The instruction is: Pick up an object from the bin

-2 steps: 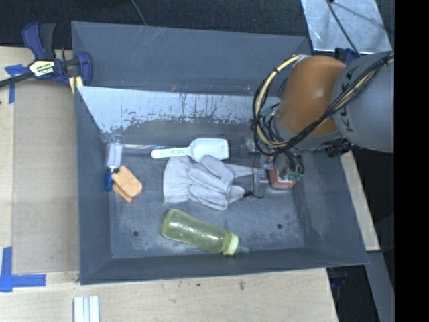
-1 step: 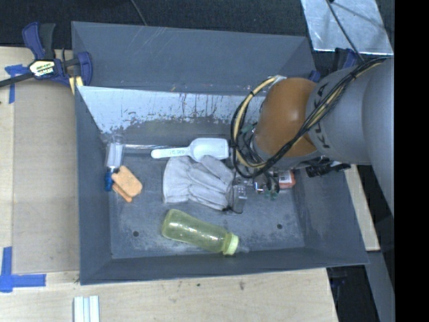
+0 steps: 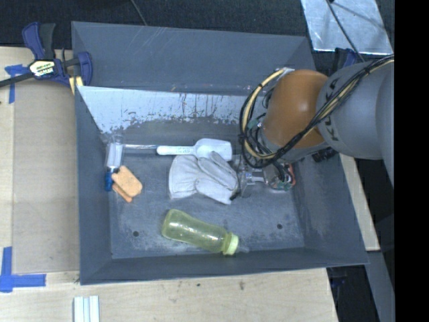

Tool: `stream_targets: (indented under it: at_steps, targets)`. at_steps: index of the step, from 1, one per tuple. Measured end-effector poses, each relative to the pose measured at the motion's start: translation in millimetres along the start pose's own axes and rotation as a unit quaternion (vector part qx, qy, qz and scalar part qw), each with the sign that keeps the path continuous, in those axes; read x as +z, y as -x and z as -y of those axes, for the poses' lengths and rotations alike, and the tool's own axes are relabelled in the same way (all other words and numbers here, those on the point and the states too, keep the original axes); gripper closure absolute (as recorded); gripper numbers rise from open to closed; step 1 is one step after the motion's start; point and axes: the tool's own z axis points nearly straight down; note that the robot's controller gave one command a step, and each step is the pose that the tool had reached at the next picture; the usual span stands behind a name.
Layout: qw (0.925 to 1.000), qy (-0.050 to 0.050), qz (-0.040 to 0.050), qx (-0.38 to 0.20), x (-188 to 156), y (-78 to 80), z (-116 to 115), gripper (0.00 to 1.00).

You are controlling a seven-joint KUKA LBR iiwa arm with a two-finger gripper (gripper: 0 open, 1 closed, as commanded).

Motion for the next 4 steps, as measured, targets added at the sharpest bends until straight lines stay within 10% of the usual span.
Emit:
stream_targets:
  at_steps: [4]
  targets:
    - [1.0000, 0.000, -0.0027, 0.000, -15, -1.0, 0, 1.00]
